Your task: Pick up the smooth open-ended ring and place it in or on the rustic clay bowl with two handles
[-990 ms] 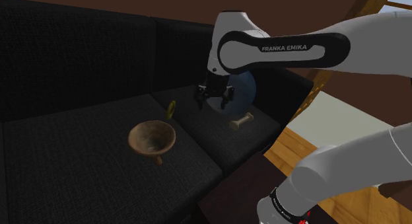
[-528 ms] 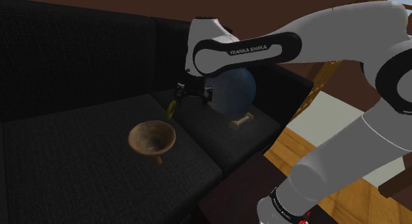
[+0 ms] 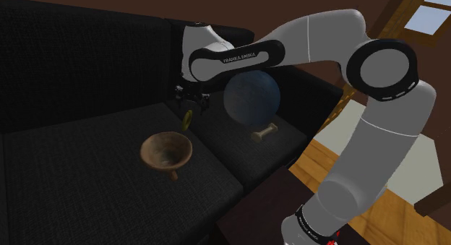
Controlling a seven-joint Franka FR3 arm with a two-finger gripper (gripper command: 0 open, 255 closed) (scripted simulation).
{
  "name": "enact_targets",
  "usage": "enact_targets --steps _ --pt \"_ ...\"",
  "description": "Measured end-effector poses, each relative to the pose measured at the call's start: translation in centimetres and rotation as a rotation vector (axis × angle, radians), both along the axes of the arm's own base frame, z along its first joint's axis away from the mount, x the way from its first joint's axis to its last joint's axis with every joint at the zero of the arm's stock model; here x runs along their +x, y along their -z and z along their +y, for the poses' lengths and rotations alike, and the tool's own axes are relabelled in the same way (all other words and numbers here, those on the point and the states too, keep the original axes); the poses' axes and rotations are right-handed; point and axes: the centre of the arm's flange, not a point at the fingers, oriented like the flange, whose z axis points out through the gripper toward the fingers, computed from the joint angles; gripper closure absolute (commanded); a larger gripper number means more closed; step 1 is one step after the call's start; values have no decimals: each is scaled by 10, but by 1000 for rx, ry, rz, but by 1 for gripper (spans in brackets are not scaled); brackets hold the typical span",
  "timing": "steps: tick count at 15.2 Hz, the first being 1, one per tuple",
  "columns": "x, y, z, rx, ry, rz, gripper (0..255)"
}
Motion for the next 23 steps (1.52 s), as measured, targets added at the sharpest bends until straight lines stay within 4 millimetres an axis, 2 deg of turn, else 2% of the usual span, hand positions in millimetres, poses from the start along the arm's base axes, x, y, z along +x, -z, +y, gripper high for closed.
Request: enact_targets --steps 3,9,15,16,23 --pt "15 14 4 -4 48 -12 0" --pt "21 44 0 -5 56 -14 0" --pt "21 48 0 -5 56 -15 0" --pt "21 48 0 -5 56 -15 255" --pt "21 48 0 -4 56 -15 255"
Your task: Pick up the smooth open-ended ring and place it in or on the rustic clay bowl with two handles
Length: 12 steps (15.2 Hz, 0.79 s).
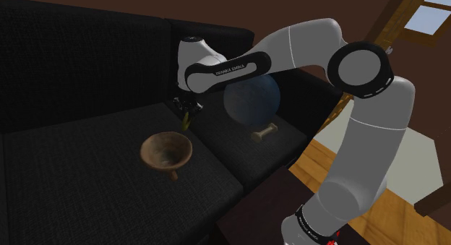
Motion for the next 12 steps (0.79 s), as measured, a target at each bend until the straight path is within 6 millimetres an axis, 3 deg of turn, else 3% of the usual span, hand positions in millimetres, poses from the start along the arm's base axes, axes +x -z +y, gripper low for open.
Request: enact_targets --steps 4,12 --pt "0 -3 0 0 0 0 255" --pt "0 -42 1 0 0 0 255"
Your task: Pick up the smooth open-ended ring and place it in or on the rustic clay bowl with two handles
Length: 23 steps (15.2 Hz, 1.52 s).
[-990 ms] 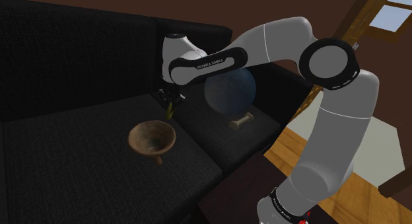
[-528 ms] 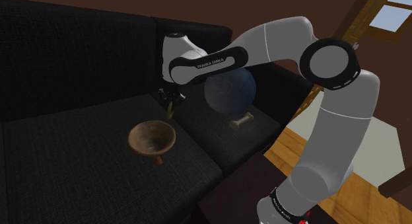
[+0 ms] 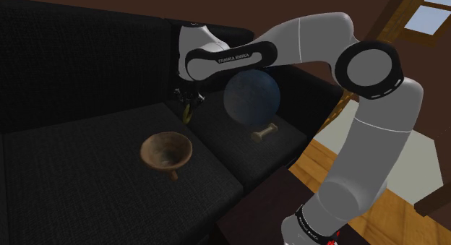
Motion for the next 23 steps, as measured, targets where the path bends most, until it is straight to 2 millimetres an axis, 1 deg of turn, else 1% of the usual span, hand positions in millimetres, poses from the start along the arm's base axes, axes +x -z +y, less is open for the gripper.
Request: enact_targets --steps 23 --pt "0 -121 -1 0 0 0 255"
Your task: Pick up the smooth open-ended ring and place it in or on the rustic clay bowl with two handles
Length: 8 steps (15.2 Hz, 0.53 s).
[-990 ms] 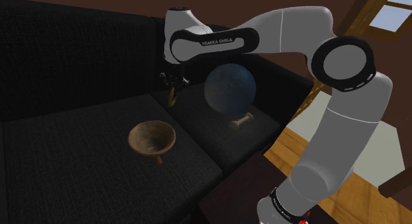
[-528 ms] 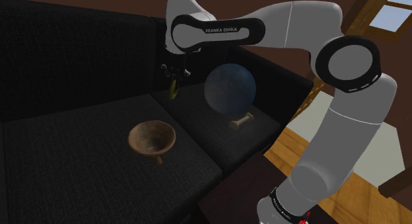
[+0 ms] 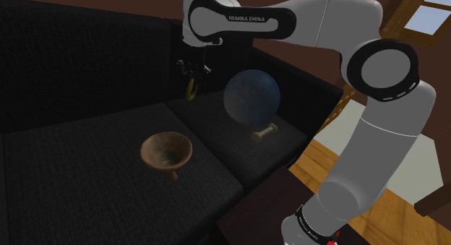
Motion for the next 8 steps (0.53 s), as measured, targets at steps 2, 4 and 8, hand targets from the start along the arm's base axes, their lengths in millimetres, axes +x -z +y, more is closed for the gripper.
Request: enact_targets --steps 2,4,8 --pt "-5 -5 4 0 0 0 255" --pt "-18 -11 18 0 0 0 255" --pt "-54 -18 56 0 -1 0 255"
